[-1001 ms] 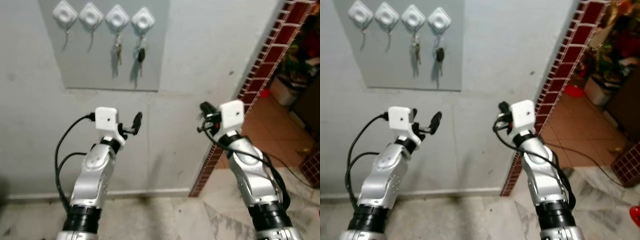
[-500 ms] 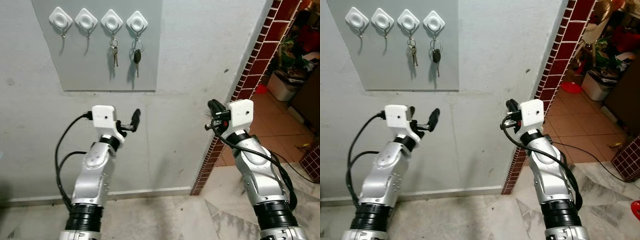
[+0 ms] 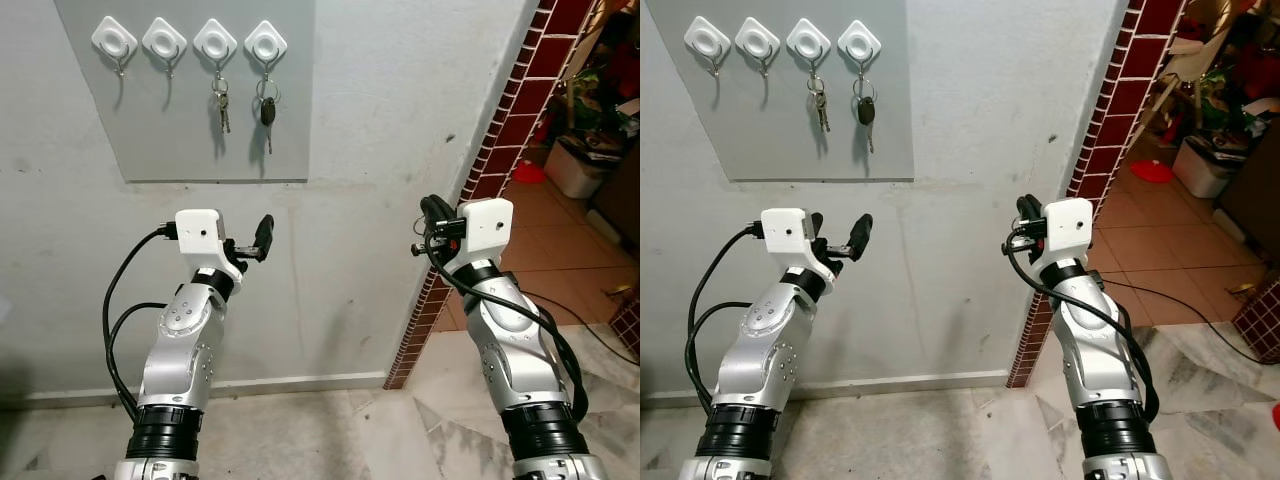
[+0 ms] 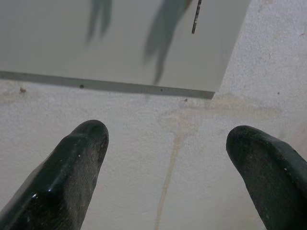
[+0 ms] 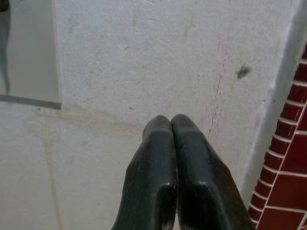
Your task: Hang keys on a hook
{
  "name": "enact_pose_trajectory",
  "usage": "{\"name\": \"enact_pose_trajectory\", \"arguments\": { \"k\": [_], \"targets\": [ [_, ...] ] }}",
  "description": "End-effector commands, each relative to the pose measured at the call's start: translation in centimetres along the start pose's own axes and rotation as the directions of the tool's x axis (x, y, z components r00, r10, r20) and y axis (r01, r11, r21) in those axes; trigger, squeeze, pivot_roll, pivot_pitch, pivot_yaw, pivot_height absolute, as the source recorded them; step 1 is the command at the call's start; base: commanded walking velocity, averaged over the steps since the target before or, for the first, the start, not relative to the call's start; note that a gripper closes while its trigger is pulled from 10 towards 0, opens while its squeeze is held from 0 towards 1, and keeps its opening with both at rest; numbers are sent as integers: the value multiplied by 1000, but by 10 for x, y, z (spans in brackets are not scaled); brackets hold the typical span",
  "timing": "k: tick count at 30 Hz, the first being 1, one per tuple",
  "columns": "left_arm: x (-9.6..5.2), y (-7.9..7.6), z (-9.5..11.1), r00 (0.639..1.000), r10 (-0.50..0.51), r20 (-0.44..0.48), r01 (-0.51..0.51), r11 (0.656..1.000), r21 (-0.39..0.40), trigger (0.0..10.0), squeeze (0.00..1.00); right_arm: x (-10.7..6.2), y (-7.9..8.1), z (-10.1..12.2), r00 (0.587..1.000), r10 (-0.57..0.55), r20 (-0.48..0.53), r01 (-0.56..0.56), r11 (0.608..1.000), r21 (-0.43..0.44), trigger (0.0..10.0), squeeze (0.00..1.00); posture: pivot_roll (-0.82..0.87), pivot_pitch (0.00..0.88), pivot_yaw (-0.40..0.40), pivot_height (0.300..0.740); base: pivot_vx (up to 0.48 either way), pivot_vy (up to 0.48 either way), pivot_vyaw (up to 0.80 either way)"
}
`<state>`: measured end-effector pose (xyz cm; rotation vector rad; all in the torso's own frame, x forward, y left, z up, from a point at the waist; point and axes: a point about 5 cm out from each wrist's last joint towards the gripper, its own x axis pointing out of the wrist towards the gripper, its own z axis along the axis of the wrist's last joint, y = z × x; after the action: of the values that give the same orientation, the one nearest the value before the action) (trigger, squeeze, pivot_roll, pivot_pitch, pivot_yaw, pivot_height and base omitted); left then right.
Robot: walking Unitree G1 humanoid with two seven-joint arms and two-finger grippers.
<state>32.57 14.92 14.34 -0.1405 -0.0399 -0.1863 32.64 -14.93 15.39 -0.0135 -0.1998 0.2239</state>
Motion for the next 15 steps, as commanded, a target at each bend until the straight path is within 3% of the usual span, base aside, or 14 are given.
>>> {"name": "enact_pose_trajectory", "arguments": {
  "k": [1,15],
  "targets": [
    [3,0,8,1000,-8,15,8,1000,14,10000,0,0,-4,0,1000,-26,11,26,1000,11,10000,0,-9,0,41,740,0,0,0],
    [9,10,19,1000,-4,24,3,1000,15,10000,0,-1,3,-1,998,-49,28,48,998,38,10000,0,-8,0,70,740,0,0,0]
  ]
}}
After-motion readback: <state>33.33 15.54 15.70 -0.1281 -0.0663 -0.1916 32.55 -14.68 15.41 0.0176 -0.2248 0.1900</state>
